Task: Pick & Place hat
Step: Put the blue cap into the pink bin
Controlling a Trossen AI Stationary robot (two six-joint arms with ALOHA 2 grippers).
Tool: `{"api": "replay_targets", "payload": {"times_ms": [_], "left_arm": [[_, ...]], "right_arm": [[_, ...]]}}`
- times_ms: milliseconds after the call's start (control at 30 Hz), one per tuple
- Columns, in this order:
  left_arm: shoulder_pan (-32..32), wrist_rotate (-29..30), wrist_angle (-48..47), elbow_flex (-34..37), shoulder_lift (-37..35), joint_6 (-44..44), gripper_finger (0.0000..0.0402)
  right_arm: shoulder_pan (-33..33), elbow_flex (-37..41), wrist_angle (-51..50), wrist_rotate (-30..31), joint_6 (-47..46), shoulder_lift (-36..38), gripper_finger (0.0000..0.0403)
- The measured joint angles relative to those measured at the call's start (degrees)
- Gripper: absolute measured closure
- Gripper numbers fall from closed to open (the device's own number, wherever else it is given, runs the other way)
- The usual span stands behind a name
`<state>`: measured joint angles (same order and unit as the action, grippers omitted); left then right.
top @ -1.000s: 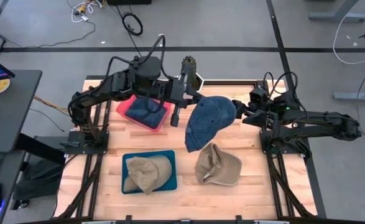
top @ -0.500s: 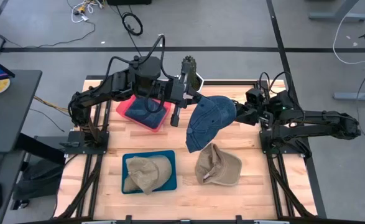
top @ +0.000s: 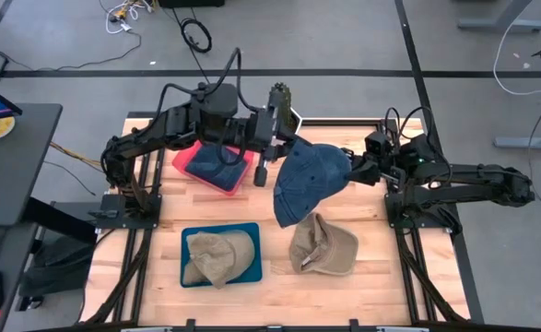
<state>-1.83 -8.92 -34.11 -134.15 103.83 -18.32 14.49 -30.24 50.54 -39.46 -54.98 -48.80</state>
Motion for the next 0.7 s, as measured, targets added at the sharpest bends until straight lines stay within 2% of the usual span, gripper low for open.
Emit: {"api": "replay_targets", "payload": {"times_ms": [233,433,533,700], "left_arm": [[0.01,6.39,1.17,-0.07,-1.46,13.44,0.0293],[0.00,9.39,2.08,-0.15,-4.27,23.47,0.0230],[-0.42,11.86,2.20,-0.18,-5.60,34.66,0.0201],[-2.25,12.28,-2.91,-0.20,-7.97,56.62,0.0167]], "right_arm": [[0.06,0.00,-0.03,0.43,0.00,0.72,0.0395],[0.06,0.00,0.01,0.42,0.00,1.54,0.0396],[0.04,0.02,-0.24,0.47,-0.01,1.94,0.0396],[0.08,0.02,-0.13,1.18,0.10,2.74,0.0396]]}}
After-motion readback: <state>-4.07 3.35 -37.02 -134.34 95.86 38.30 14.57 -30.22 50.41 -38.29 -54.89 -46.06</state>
